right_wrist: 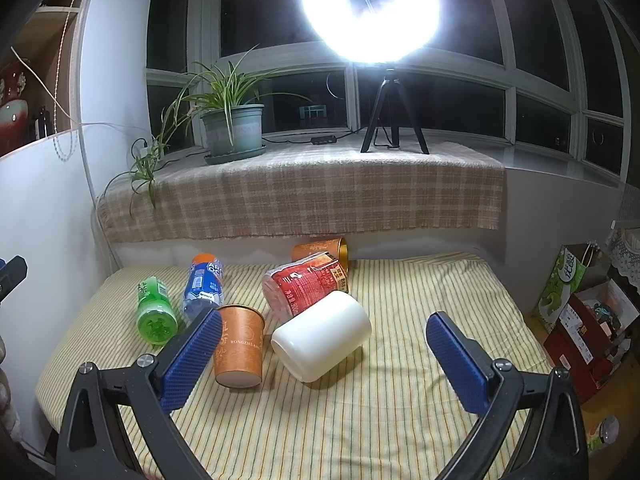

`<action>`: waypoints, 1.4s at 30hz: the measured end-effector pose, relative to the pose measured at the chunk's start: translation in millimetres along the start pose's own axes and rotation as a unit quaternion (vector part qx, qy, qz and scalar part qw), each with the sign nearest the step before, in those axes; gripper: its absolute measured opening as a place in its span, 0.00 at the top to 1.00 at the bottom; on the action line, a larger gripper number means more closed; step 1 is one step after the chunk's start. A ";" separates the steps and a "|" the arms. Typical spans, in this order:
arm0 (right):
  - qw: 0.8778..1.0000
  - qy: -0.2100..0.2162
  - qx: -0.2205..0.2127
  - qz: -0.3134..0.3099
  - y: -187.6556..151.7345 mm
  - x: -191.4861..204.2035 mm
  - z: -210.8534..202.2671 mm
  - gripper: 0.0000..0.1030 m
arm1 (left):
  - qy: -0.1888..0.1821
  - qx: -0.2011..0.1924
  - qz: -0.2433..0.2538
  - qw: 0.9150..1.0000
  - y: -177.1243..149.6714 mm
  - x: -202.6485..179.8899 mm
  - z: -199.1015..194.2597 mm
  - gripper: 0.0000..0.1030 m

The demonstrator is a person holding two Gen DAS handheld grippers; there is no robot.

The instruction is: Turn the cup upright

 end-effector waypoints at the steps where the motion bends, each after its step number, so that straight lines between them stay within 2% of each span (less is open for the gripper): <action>1: 1.000 0.001 0.000 0.000 0.1 0.0 -0.1 0.00 | 0.000 0.000 0.000 1.000 -0.3 0.0 0.0 0.01; 42: 1.000 0.005 0.015 0.002 -5.5 -0.8 9.7 0.00 | 0.000 0.000 0.002 1.000 -2.6 -1.3 -1.1 0.01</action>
Point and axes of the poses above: each gripper's, at about its wrist camera, not at the fingertips, and z roughly the way its jaws point, x to its left, y to its top, the point moved 1 cm from there along z, roughly the way its jaws point, and after that the axes turned 6 degrees about z, right-handed, at the moved point
